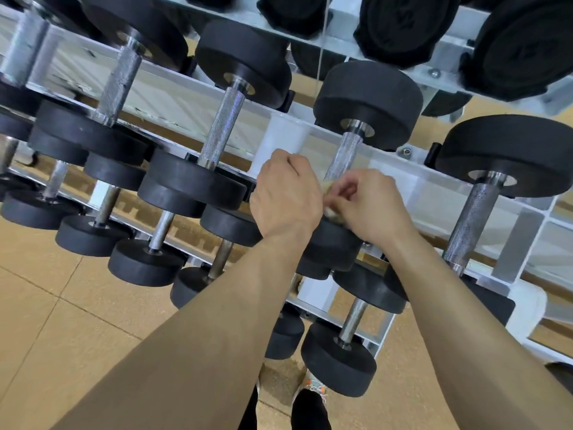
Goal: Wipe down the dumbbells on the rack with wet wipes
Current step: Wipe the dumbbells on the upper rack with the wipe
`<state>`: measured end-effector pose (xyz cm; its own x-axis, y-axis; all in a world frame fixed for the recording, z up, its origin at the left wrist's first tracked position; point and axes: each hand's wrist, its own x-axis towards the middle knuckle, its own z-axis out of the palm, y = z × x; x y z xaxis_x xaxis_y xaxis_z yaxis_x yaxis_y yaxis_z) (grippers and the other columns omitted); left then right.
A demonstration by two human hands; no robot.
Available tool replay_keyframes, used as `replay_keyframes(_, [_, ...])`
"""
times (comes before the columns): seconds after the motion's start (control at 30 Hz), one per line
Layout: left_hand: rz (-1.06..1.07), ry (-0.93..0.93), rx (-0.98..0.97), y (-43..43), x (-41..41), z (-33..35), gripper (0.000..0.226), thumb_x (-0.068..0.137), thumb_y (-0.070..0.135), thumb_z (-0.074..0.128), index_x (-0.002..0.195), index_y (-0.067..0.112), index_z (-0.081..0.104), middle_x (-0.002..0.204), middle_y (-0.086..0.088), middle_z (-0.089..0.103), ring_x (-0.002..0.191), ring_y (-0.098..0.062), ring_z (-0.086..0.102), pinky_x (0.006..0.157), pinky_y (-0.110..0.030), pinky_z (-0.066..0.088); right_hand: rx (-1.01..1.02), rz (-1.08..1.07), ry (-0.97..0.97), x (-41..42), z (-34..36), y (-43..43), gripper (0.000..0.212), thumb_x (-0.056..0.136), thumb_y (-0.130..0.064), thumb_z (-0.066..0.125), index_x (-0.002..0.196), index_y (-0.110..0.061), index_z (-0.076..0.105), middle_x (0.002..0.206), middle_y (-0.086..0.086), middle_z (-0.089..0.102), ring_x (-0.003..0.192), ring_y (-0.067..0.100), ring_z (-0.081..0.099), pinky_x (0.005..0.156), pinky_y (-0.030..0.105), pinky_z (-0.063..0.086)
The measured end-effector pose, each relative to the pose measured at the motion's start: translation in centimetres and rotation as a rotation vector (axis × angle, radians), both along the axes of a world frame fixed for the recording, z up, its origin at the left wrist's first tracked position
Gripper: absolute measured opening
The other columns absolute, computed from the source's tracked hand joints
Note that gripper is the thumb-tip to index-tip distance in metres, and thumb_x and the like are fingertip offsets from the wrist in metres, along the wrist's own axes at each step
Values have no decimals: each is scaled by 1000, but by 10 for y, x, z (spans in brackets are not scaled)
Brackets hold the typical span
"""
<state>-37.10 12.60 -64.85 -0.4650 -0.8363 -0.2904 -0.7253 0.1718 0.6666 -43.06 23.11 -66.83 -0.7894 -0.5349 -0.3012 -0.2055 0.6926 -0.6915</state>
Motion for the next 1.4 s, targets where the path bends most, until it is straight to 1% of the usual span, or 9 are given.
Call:
replay_keyframes(0.2, [21, 7, 0, 1, 1, 0, 27, 102, 30, 31, 91, 17, 52, 98, -4, 62, 92, -33, 53, 86, -47, 46, -40, -33, 191, -22, 2, -20, 11, 88, -16, 71, 78, -21, 72, 77, -3, 68, 70, 8, 62, 69, 23, 51])
replay_keyframes(0.37, [17, 18, 4, 0, 1, 1, 28, 102, 31, 30, 91, 17, 53, 95, -3, 62, 89, -31, 54, 85, -47, 46, -74, -78, 441, -30, -14, -27, 18, 97, -24, 60, 104, -13, 72, 101, -4, 50, 86, 7, 45, 78, 23, 40])
replay_keyframes(0.43, [13, 24, 6, 0, 1, 1, 28, 102, 31, 31, 90, 18, 52, 95, -3, 62, 88, -31, 54, 85, -46, 47, -3, 5, 522, -21, -14, -15, 17, 95, -24, 61, 107, -16, 70, 111, -5, 54, 95, 6, 44, 83, 35, 48])
replay_keyframes(0.57, [0, 22, 12, 1, 1, 1, 29, 103, 32, 31, 90, 18, 52, 95, -4, 62, 88, -31, 55, 86, -48, 47, 195, 377, 661, -18, -2, 7, 45, 89, -7, 57, 132, -17, 64, 152, 0, 50, 132, 39, 41, 100, 50, 41])
replay_keyframes(0.7, [6, 30, 6, 0, 1, 1, 29, 103, 32, 32, 90, 18, 53, 98, -6, 64, 93, -34, 56, 87, -48, 47, 243, 800, 758, -31, -2, 20, 59, 89, -14, 26, 136, -15, 63, 146, 5, 58, 137, 37, 50, 110, 51, 42])
replay_keyframes(0.87, [3, 29, 16, 0, 1, 2, 27, 104, 31, 33, 88, 19, 51, 89, 1, 55, 86, -28, 51, 82, -43, 43, 190, 1135, 847, -53, -14, 23, 51, 98, -11, 30, 136, -11, 63, 144, 10, 59, 134, 31, 55, 115, 50, 38])
replay_keyframes(1.03, [5, 33, 14, 1, 1, 2, 27, 103, 30, 33, 84, 19, 48, 88, -1, 57, 84, -30, 50, 76, -41, 39, 134, 976, 867, -72, -12, 17, 64, 109, -9, 5, 131, 2, 65, 136, 19, 63, 127, 38, 60, 113, 50, 40])
replay_keyframes(1.2, [10, 35, 23, 1, 1, 4, 27, 102, 30, 33, 88, 18, 53, 92, -3, 60, 89, -32, 52, 80, -43, 42, -11, 966, 829, -33, -21, 16, 43, 93, -9, 39, 118, -4, 73, 127, 14, 70, 119, 31, 66, 106, 43, 45])
replay_keyframes(1.4, [15, 36, 27, 2, 1, 4, 28, 102, 31, 33, 86, 18, 52, 88, -1, 59, 87, -31, 53, 79, -42, 41, -33, 1007, 791, -77, -4, 3, 48, 84, 1, 36, 112, -5, 75, 118, 12, 73, 110, 34, 69, 98, 50, 55])
